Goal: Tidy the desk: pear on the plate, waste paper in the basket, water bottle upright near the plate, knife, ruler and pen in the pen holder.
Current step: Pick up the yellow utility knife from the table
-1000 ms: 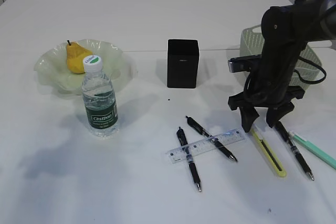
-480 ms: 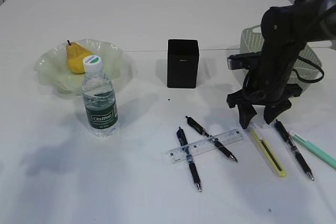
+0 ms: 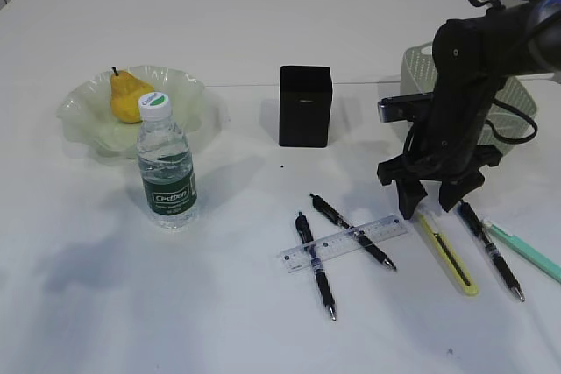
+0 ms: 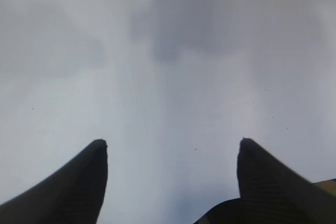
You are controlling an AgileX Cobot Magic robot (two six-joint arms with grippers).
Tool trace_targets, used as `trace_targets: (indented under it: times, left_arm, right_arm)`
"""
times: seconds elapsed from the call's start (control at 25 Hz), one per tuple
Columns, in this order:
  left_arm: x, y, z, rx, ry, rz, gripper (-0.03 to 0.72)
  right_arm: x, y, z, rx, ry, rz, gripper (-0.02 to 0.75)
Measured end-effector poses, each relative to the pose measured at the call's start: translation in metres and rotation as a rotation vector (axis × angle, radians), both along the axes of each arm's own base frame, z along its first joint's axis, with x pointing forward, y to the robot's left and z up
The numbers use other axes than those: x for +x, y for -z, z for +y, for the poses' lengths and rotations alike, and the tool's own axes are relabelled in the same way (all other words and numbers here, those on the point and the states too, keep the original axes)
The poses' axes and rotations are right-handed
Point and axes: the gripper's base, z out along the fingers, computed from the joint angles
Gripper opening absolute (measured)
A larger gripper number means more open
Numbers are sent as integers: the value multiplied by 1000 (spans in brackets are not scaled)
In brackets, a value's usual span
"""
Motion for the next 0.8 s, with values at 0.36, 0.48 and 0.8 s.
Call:
trace_targets:
  times: [0.36,0.48,0.8]
  left_arm:
    - [0,0,0,0,0,-1,542]
    - [0,0,0,0,0,-2,539]
    - [0,0,0,0,-1,-4,537]
  right_arm:
    - [0,5,0,-3,-1,9,457]
    - [0,6,0,-4,-1,13,416]
    - [0,6,0,-4,-1,13,333]
